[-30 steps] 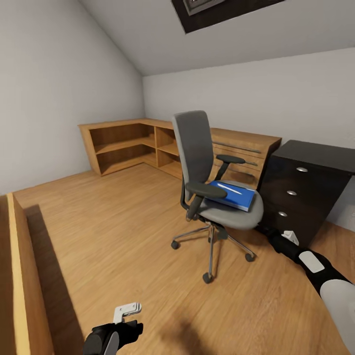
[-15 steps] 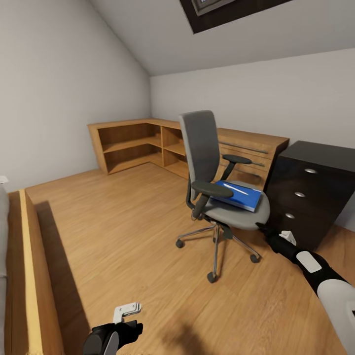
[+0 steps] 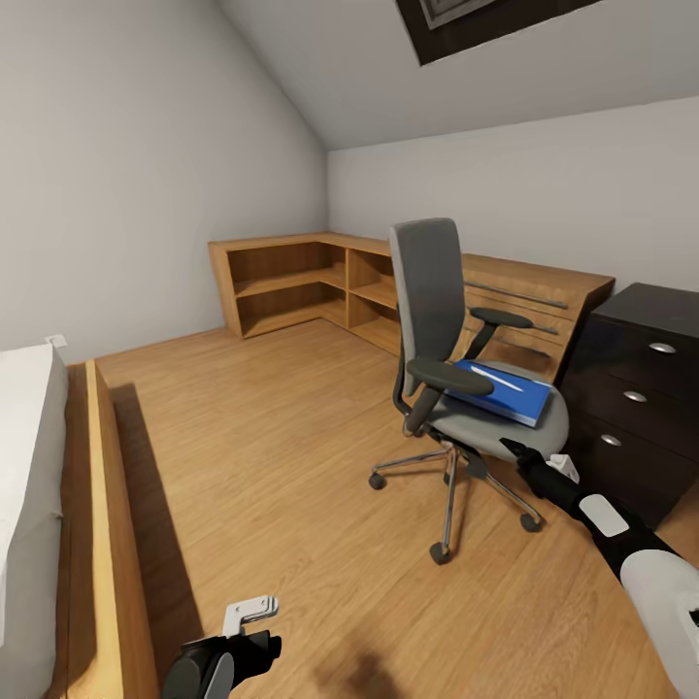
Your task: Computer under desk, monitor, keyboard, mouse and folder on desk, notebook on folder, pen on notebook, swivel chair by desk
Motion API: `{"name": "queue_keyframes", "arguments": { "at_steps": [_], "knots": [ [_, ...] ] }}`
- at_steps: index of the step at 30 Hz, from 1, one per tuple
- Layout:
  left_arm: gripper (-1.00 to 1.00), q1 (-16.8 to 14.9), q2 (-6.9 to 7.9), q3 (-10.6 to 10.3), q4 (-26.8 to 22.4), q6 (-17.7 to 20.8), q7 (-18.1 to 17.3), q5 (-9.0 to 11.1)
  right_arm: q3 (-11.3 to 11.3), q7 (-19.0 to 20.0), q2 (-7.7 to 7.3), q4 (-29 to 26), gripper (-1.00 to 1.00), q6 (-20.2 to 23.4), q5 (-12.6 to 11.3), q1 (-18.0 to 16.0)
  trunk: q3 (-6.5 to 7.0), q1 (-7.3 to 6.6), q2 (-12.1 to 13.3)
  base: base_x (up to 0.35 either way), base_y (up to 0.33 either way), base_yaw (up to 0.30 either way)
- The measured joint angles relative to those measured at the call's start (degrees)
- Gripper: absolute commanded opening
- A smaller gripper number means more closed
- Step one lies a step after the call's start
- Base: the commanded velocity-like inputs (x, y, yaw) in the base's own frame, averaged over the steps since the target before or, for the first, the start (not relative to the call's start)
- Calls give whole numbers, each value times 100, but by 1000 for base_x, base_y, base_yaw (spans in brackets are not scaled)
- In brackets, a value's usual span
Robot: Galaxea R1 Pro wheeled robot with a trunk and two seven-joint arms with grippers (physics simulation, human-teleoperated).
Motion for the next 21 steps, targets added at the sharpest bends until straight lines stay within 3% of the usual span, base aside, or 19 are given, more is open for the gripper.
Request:
{"name": "queue_keyframes", "arguments": {
  "at_steps": [7,14,21],
  "knots": [
    [100,2,0,0,0,0,-5,0,-1,3,11,6,100,-2,2,0,0,0,0,4,0,12],
    [100,1,0,7,0,0,-31,0,15,2,15,93,100,-12,16,1,0,-3,0,169,0,1],
    [100,1,0,7,0,0,-35,-1,7,7,49,110,100,-11,-11,0,0,0,0,29,0,0]
  ]
}}
